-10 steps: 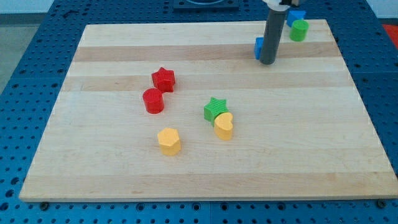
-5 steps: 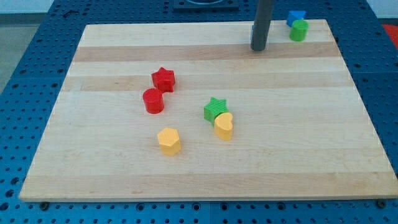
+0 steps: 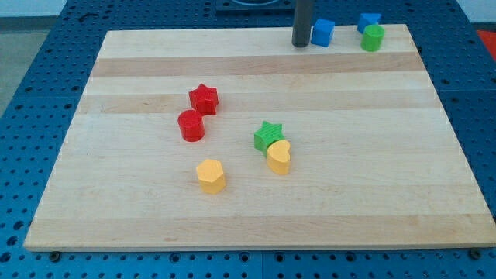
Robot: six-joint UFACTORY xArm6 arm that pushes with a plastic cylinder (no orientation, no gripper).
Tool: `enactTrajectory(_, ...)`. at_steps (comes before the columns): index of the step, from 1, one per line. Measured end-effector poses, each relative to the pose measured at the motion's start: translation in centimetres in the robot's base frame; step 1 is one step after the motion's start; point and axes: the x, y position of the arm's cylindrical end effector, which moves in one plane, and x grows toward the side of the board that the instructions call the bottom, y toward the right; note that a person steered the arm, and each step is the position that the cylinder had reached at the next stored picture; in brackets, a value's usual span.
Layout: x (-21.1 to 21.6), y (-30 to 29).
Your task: Move the blue cube to the left side of the blue triangle
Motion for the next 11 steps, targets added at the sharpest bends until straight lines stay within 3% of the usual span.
enactTrajectory(3, -0.6, 3.5)
enactTrajectory(6, -3.5, 2.2)
enactTrajectory(8, -0.5, 3.2)
enactTrajectory(11, -0.5, 4.7)
